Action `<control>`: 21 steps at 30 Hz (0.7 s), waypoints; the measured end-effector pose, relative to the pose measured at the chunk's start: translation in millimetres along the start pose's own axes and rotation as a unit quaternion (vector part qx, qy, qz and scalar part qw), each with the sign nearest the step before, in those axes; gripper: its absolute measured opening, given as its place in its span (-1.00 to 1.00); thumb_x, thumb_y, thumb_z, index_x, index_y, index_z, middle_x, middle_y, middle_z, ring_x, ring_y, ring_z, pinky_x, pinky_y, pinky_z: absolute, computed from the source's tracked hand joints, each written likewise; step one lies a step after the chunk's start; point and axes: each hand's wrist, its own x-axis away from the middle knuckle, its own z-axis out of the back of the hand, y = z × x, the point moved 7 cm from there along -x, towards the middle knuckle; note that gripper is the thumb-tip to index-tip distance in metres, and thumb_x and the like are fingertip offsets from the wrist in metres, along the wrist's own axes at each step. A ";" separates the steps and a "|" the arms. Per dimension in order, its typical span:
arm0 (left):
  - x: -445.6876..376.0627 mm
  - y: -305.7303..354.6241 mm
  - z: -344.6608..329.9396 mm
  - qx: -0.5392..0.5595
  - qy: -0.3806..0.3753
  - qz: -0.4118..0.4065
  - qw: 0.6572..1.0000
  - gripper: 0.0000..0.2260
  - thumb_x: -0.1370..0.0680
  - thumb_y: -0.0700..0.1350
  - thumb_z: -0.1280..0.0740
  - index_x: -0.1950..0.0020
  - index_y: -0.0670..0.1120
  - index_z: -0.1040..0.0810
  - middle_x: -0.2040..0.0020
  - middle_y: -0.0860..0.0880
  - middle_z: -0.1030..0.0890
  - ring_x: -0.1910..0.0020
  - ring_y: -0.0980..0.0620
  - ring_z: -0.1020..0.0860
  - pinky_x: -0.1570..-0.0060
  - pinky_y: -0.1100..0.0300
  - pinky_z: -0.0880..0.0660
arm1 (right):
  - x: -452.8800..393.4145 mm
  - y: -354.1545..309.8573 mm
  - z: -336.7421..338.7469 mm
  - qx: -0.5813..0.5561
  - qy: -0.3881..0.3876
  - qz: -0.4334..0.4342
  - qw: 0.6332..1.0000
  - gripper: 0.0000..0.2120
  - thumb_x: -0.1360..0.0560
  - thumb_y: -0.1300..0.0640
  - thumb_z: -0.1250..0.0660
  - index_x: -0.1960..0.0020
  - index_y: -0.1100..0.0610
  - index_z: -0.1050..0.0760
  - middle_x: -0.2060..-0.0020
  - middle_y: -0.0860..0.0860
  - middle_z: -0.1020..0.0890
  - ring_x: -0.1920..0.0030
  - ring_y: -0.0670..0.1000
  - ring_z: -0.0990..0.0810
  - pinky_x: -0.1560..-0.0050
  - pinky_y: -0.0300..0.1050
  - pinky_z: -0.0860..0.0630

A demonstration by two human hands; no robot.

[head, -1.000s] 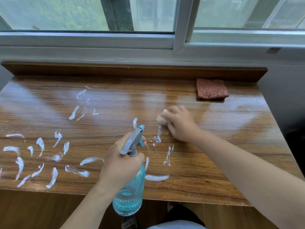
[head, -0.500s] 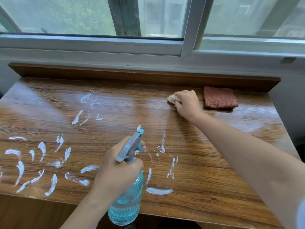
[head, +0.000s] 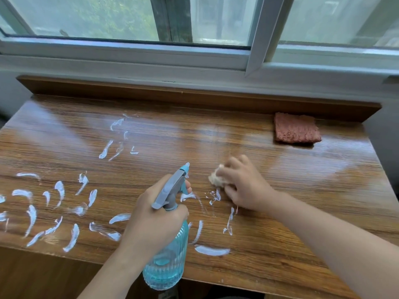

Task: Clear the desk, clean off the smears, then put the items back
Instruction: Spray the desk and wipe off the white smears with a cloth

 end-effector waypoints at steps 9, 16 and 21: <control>11.0 6.6 -1.0 -0.019 -0.013 -0.017 1.000 -0.63 -0.49 -0.37 -0.37 -0.05 0.12 -0.61 0.04 -0.29 -0.62 0.48 0.04 -0.30 0.48 0.25 -0.31 | -49.6 77.7 9.3 0.036 0.070 -0.145 0.986 -0.66 -0.52 0.24 -0.39 -0.28 0.08 -0.61 -0.26 0.12 -0.58 -0.23 0.27 -0.48 -0.28 0.11 -0.38; 26.1 1.8 -0.3 -0.021 -0.036 -0.034 0.999 -0.64 -0.51 -0.35 -0.35 -0.05 0.13 -0.60 0.14 -0.39 -0.51 0.36 -0.28 -0.47 0.42 0.14 -0.36 | 9.8 -11.2 -14.7 0.027 0.010 -0.025 0.999 -0.56 -0.50 0.26 -0.36 -0.35 0.01 -0.54 -0.38 0.02 -0.52 -0.36 0.13 -0.40 -0.40 0.10 -0.32; 30.8 -7.3 0.4 -0.016 -0.040 -0.035 0.998 -0.63 -0.50 -0.33 -0.35 -0.05 0.16 -0.60 0.09 -0.37 -0.54 0.09 -0.35 -0.65 0.36 0.05 -0.38 | 55.8 -50.6 -22.0 0.029 -0.032 0.068 0.997 -0.60 -0.50 0.24 -0.39 -0.32 0.00 -0.53 -0.30 0.04 -0.51 -0.29 0.11 -0.39 -0.31 -0.01 -0.37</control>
